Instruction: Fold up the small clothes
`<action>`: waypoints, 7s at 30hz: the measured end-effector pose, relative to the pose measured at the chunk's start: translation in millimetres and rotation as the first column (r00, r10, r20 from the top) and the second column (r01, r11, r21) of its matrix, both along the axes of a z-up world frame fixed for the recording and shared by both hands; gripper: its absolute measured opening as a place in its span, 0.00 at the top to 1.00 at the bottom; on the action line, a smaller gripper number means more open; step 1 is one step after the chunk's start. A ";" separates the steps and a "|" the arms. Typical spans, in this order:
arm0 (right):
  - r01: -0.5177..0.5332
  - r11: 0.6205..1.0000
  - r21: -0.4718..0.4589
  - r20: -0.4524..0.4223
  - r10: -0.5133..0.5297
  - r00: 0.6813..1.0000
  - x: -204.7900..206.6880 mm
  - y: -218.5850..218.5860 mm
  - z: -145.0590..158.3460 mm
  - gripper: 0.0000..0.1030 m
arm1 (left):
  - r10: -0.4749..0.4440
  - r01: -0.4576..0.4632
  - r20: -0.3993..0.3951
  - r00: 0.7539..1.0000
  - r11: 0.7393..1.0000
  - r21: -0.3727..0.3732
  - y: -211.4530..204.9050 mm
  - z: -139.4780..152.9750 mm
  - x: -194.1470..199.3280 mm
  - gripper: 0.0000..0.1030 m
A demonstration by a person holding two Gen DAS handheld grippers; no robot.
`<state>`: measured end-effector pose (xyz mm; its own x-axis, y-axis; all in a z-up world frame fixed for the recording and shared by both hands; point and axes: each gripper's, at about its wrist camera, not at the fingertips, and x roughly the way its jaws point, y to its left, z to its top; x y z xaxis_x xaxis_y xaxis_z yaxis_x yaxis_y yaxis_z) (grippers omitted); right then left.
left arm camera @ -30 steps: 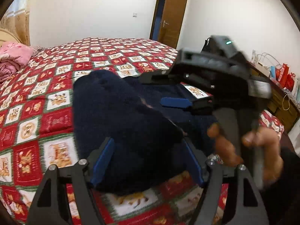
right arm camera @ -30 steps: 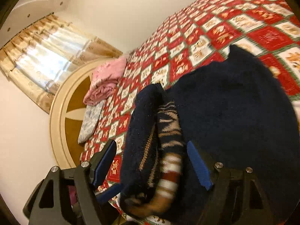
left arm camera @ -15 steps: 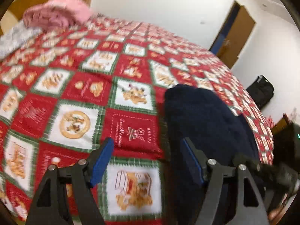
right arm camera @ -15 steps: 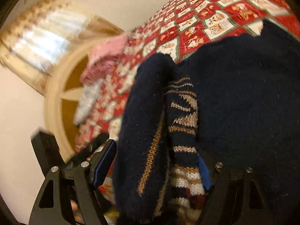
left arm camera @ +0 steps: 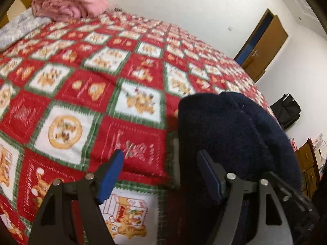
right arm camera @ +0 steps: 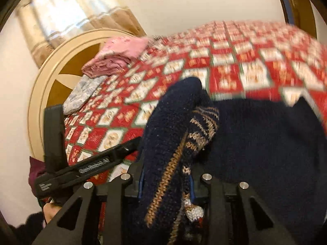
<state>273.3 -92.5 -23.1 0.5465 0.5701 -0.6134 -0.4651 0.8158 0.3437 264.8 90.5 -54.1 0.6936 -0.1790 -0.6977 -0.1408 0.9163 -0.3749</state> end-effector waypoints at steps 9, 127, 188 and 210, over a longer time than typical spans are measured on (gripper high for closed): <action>0.060 0.995 -0.083 0.127 -0.050 0.991 -19.7 -94.8 42.1 0.69 | -0.090 0.080 0.110 0.990 0.993 0.092 -38.6 41.8 -2.3 0.26; 0.432 0.899 0.071 -0.145 -0.419 0.896 -32.5 -215.9 -59.8 0.23 | -0.281 0.283 -0.191 0.940 0.959 -0.022 -129.9 -20.4 11.2 0.00; 0.350 0.935 0.063 -0.211 -0.330 0.920 -26.3 -176.4 -77.0 0.27 | -0.389 0.396 -0.166 0.906 0.918 0.006 -167.7 -15.1 5.6 0.37; 0.340 0.927 -0.161 0.057 -0.335 0.941 -61.3 -127.2 -27.6 0.56 | -0.399 0.413 -0.118 0.909 0.899 0.147 -172.8 5.2 -12.0 0.55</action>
